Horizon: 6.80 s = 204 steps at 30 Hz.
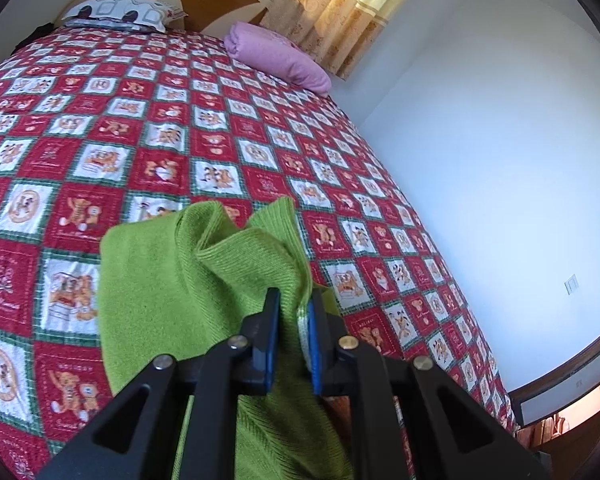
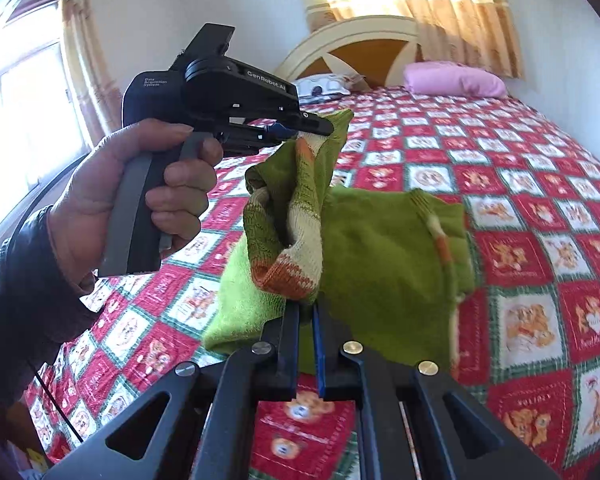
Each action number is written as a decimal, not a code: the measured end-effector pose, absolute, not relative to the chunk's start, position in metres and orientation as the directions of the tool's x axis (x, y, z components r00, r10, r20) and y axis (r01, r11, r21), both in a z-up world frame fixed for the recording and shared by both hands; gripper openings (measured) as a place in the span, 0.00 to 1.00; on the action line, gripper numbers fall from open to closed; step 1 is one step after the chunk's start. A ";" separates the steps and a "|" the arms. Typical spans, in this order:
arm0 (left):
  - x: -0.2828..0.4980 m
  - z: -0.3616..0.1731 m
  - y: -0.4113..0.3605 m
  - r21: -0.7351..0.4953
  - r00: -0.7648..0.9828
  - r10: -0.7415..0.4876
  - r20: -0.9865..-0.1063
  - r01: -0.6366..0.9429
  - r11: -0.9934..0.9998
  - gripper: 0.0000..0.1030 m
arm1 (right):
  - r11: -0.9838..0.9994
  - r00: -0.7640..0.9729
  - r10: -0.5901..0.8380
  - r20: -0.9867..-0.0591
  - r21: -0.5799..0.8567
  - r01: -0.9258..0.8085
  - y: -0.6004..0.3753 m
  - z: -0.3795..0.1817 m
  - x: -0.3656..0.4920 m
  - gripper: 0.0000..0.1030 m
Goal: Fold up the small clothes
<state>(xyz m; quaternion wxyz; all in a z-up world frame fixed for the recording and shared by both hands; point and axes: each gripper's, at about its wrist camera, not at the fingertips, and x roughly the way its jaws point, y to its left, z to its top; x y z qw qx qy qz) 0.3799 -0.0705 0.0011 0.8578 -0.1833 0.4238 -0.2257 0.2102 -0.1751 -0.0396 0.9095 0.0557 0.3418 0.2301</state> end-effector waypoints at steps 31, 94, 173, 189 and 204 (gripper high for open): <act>0.325 -0.026 -0.126 -0.302 0.593 -0.472 -0.652 0.369 0.879 0.62 | 0.921 0.687 0.303 -0.661 0.389 -0.032 -0.298 -0.068 0.211 0.60; 0.303 -0.077 -0.069 -0.140 0.712 -0.187 -0.677 0.126 0.982 1.00 | 0.931 0.614 0.314 -0.724 0.108 -0.348 -0.183 -0.053 0.334 0.46; 0.284 -0.111 -0.062 -0.293 0.629 -0.323 -0.707 0.156 0.943 1.00 | 0.799 0.477 0.571 -0.668 0.585 -0.138 -0.283 -0.120 0.455 0.55; 0.290 -0.112 -0.070 -0.298 0.609 -0.352 -0.711 0.193 0.935 1.00 | 0.720 0.458 0.663 -0.592 0.672 -0.175 -0.276 -0.139 0.469 0.27; 0.280 -0.094 -0.087 -0.264 0.584 -0.368 -0.724 0.259 0.929 0.52 | 0.777 0.574 0.592 -0.565 0.589 -0.222 -0.265 -0.086 0.431 0.19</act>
